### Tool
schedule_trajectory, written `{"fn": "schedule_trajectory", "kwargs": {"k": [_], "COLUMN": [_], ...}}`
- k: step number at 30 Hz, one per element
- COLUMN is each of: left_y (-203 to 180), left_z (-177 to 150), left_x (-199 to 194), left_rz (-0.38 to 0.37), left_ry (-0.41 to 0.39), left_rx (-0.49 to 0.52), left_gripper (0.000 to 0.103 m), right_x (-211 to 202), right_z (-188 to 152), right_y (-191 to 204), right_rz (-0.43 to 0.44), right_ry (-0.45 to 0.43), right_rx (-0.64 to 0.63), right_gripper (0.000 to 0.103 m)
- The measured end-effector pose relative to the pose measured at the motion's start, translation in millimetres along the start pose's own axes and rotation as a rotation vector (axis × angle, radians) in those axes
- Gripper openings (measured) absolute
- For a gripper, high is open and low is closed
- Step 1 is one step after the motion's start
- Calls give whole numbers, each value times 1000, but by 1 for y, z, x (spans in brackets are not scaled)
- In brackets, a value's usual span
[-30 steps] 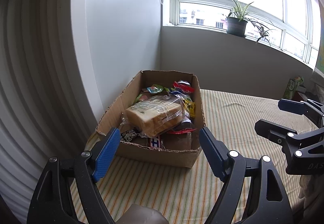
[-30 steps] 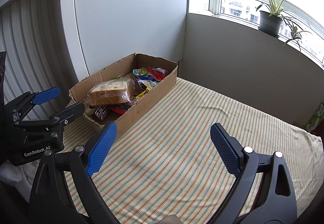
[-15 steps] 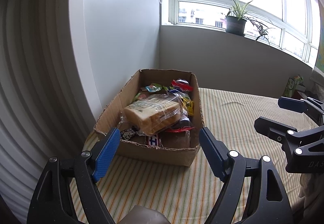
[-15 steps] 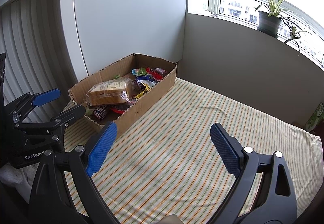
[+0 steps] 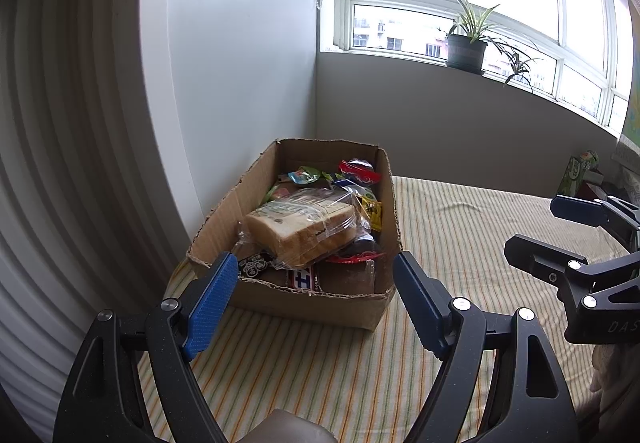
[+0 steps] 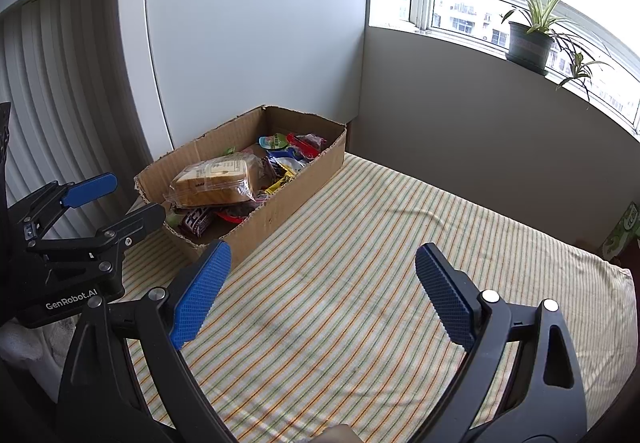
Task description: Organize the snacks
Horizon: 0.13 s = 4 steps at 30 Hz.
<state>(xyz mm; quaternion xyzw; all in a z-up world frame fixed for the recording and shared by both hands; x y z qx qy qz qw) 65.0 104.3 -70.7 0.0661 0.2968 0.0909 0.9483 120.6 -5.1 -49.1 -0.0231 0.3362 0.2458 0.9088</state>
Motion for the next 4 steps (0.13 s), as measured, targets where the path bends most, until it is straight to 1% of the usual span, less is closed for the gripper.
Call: {"fn": "schedule_trajectory", "kwargs": {"k": [4], "left_y": [-2], "left_z": [1], "left_x": [-2], "left_rz": [1], "left_ry": [-10], "left_rx": [9], "left_gripper": [80], "right_x": [0], "right_z": [0], "right_y": [-1], "right_rz": [-3], "right_ry": [2], "right_rx": [1], "right_gripper": [95]}}
Point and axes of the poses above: each gripper's, at about its wrist camera, not at the fingertips, and x roughly the way its jaws point, y to its left, z to its top, the point moved 10 cm from there along x, roughly the way its jaws point, and after that the axes turned 13 degrees about x, right-handed, at the moved point
